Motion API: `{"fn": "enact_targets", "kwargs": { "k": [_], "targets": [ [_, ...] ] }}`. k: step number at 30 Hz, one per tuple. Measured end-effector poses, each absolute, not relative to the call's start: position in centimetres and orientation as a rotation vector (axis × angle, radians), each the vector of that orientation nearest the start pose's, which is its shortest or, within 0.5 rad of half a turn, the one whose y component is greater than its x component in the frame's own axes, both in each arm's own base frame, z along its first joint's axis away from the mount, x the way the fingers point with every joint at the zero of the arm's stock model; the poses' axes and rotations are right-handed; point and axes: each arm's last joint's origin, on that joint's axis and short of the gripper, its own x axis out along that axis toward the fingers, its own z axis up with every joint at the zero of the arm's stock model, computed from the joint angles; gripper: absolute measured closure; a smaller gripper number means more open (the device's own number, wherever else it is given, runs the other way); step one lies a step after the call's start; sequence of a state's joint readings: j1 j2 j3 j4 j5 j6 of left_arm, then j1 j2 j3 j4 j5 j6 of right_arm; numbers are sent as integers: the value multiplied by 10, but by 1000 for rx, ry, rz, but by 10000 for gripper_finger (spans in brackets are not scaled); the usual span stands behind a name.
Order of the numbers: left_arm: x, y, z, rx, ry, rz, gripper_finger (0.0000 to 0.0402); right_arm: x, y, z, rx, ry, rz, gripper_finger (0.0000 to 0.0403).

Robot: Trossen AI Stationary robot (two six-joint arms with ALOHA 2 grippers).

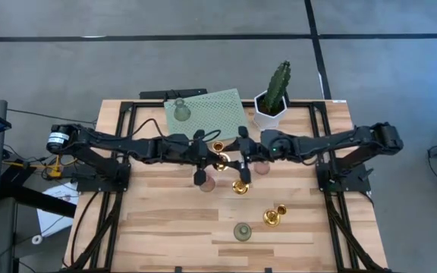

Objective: Pick & Place candle stick holders
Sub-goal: Put the bottom left golden candle holder on the shelf

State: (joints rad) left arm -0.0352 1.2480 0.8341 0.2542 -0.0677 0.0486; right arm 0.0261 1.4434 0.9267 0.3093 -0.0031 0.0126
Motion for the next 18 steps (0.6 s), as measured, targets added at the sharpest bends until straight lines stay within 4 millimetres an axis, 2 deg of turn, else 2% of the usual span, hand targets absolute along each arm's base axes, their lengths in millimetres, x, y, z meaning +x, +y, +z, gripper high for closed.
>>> {"fn": "enact_targets", "kwargs": {
  "k": [3,7,18],
  "targets": [
    [280,-8,295,57,159,28,380,332,9,275,17,204,26,203],
    [280,-8,295,57,158,28,380,337,9,277,15,195,25,233],
    [280,-8,295,56,160,21,380,335,8,281,-18,186,21,391]
  ]
}}
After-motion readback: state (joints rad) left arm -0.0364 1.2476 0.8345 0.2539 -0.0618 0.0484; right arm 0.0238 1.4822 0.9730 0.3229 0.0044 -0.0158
